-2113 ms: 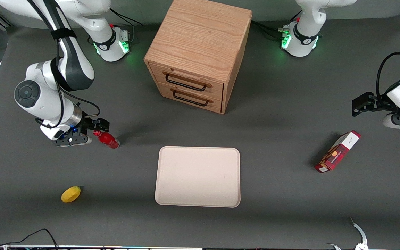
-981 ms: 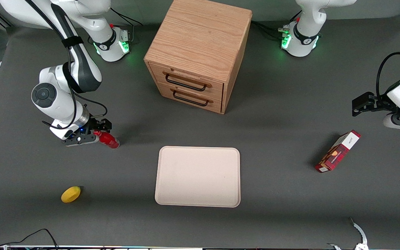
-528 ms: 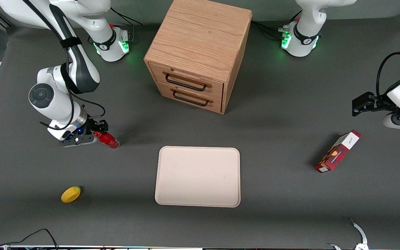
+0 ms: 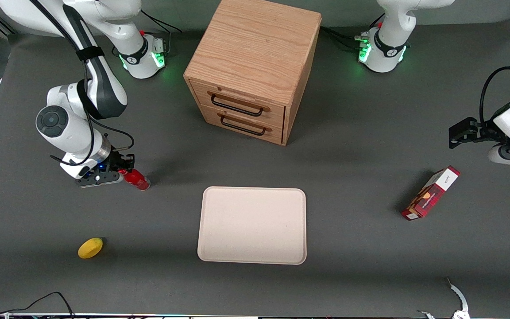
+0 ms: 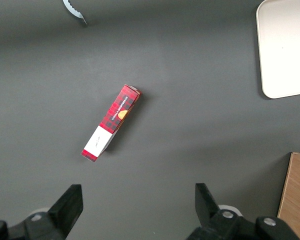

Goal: Place coke bottle on tray
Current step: 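Lift the red bottle off the table with the right gripper, then carry the held bottle over the cream tray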

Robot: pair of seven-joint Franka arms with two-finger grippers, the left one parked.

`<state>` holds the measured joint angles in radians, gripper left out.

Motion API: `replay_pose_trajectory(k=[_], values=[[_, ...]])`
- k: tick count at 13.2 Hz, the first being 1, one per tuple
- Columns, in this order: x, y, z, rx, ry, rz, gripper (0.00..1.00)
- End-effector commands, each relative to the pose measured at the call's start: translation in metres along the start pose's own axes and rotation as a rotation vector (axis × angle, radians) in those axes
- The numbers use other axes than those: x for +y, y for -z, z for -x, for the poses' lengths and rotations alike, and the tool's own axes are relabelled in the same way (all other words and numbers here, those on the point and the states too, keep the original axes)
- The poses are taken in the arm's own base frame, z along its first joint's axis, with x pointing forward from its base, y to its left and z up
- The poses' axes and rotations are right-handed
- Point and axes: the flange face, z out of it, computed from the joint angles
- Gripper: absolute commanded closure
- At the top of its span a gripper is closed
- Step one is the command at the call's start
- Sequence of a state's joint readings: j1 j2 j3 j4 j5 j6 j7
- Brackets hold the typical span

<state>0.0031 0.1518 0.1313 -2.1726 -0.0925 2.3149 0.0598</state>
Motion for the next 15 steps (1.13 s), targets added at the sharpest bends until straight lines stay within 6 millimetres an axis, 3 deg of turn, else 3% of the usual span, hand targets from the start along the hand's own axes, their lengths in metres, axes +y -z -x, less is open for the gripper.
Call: replay_pose_trajectory(k=[1, 3, 7, 8, 11, 13, 15], values=[[0.001, 0.021, -0.006, 0.024, 0.022, 0.014, 1.0], [0.001, 0.06, -0.029, 0.006, 0.022, 0.02, 1.0], [-0.001, 0.156, -0.071, -0.076, 0.014, 0.023, 1.0], [-0.008, 0.181, -0.077, -0.087, 0.022, 0.02, 1.0], [-0.003, 0.242, -0.081, -0.134, 0.007, 0.004, 1.0], [-0.007, 0.272, -0.076, -0.139, 0.011, -0.011, 1.0], [-0.019, 0.279, -0.075, -0.128, 0.019, -0.016, 1.0]])
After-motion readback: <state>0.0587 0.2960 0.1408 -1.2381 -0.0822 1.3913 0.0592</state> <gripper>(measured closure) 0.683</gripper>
